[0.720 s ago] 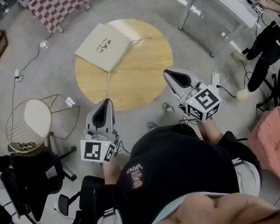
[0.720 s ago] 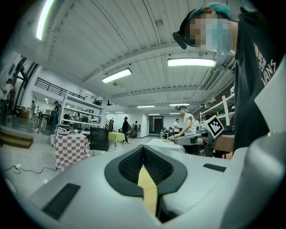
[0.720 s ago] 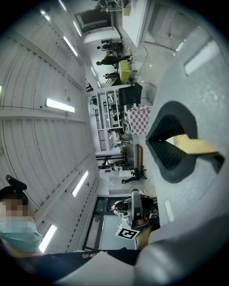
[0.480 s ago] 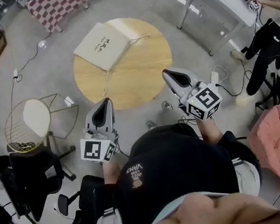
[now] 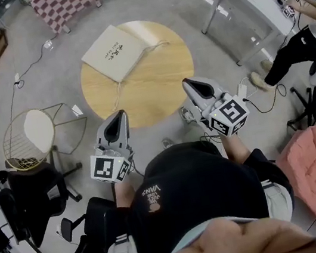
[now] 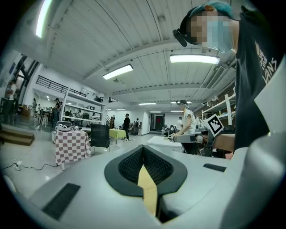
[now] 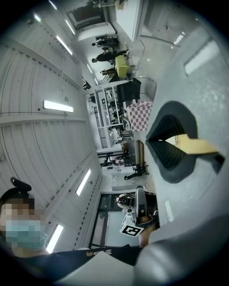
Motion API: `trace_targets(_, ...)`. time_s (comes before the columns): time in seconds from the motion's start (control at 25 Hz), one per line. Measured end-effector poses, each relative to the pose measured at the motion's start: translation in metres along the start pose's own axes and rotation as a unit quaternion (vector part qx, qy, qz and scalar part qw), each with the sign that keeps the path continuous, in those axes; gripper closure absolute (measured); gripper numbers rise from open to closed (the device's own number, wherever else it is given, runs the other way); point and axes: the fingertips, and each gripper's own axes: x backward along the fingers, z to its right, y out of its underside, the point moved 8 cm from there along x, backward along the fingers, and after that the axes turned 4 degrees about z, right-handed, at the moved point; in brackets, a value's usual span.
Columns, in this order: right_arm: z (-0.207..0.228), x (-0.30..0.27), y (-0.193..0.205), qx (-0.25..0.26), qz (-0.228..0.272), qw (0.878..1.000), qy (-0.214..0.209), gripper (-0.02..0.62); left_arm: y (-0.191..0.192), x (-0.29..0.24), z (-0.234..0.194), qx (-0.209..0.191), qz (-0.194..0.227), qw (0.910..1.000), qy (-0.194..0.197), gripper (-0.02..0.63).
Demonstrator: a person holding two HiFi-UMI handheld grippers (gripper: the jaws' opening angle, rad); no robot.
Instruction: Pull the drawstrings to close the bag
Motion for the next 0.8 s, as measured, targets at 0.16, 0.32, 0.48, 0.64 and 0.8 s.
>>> trace_targets(0.16,0.025,-0.013,-0.008,0.000,-0.002,1.000,-0.017,0.597,-0.004,-0.020,0.000,-0.001,0.000,0.9999,-0.017,0.611)
trace_targets(0.32,0.051,-0.027,-0.013,-0.003,-0.006,0.999,-0.039,0.597,-0.007,-0.041,0.000,-0.002,-0.002,0.9992,-0.041,0.611)
trace_targets(0.48,0.079,-0.046,-0.016,-0.003,-0.010,0.998,-0.068,0.597,-0.009,-0.062,0.001,-0.006,-0.002,0.9978,-0.065,0.611)
trace_targets(0.64,0.104,-0.063,-0.018,-0.002,-0.014,0.995,-0.095,0.597,-0.006,-0.083,0.003,-0.007,-0.001,0.9963,-0.086,0.611)
trace_targets(0.8,0.126,-0.075,-0.021,0.001,-0.020,0.992,-0.122,0.597,-0.004,-0.103,0.008,-0.002,0.002,0.9940,-0.109,0.611)
